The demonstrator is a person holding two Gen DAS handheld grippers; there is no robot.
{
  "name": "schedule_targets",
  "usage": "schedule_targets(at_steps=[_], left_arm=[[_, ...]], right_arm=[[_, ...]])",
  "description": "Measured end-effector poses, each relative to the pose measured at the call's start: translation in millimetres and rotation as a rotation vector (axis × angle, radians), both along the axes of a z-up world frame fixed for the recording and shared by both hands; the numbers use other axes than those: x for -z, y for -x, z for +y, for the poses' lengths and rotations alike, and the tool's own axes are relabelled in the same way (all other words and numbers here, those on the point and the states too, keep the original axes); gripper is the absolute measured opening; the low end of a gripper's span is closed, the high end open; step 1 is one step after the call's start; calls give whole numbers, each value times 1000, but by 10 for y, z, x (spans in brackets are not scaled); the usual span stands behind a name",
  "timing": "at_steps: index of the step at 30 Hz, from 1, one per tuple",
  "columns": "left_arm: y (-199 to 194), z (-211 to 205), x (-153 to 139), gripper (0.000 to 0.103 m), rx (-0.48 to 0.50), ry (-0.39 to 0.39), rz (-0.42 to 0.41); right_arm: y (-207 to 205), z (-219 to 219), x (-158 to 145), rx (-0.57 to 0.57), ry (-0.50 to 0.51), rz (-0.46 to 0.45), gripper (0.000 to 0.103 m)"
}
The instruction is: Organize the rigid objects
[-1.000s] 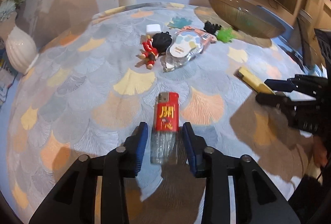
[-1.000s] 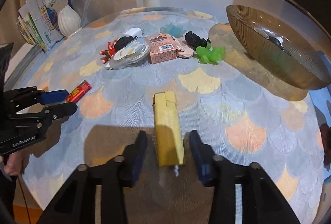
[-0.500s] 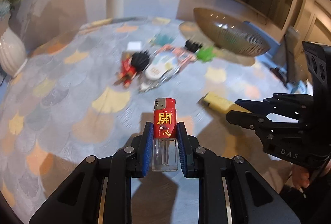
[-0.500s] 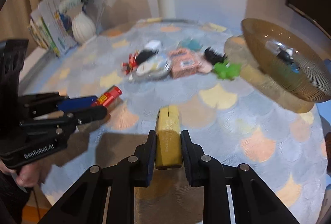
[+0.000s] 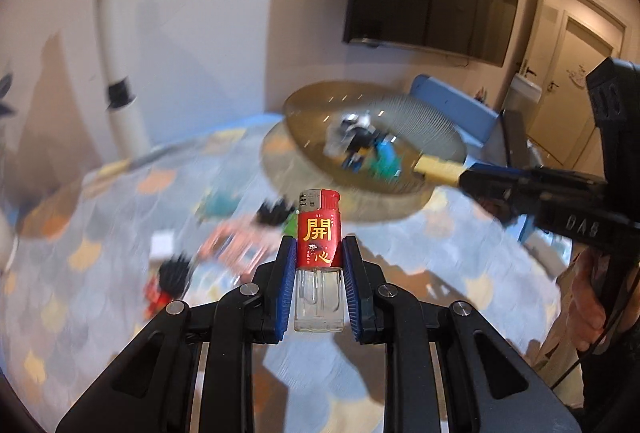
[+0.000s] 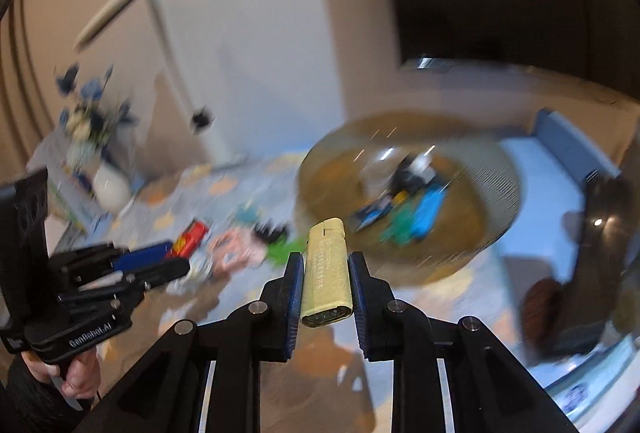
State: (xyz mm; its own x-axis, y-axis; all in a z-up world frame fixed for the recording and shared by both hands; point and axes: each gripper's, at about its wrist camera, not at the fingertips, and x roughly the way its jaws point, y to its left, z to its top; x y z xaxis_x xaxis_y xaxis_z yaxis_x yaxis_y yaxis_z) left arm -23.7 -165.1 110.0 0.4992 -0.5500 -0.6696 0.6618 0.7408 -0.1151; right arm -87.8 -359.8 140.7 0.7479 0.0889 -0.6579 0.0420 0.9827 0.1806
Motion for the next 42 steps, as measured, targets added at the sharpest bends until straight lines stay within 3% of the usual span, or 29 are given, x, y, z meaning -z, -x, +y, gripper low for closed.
schedule_targets(at_steps=[3, 7, 12, 18, 20, 21, 22, 24, 27, 29, 30, 36, 39, 42], left_arm=[[-146, -250, -139, 20, 7, 15, -20], [-381, -606, -188, 20, 5, 32, 0], [-617, -1079, -5, 20, 18, -2, 57], [-740, -1392, 245, 20, 37, -41, 97], [-785, -1433, 306, 30, 13, -61, 101], [-817, -1447, 332, 41, -11, -79, 109], [-852, -1431, 345, 41, -33, -87, 119], [-866, -1334, 319, 41, -41, -60, 133], [-816, -1060, 161, 45, -57, -2, 133], [-722, -792, -4, 67, -76, 36, 112], [-690, -703, -61, 85, -90, 44, 98], [-242, 184, -509, 86, -217, 105, -53], [-60, 656, -658, 87, -288, 158, -83], [77, 1034, -679, 95, -354, 179, -98]], right_arm=[[-34, -231, -191, 69, 23, -46, 22], [-273, -481, -116, 166, 57, 13, 22], [-542, -678, 173, 214, 59, 136, 22], [-687, -764, 338, 251, 122, 196, 22], [-712, -796, 345, 269, 134, 195, 22], [-709, -820, 327, 275, 123, 183, 24], [-691, -842, 303, 283, 111, 172, 26], [-633, -874, 232, 299, 82, 142, 50], [-509, -817, 95, 309, 75, 79, 54], [-458, -731, 29, 284, 57, 60, 54], [-421, -649, -18, 260, 44, 45, 54], [-265, 45, -271, 104, 56, -35, 57], [-208, 416, -330, 14, 55, -58, 58], [-175, 735, -285, -60, 37, -52, 63]])
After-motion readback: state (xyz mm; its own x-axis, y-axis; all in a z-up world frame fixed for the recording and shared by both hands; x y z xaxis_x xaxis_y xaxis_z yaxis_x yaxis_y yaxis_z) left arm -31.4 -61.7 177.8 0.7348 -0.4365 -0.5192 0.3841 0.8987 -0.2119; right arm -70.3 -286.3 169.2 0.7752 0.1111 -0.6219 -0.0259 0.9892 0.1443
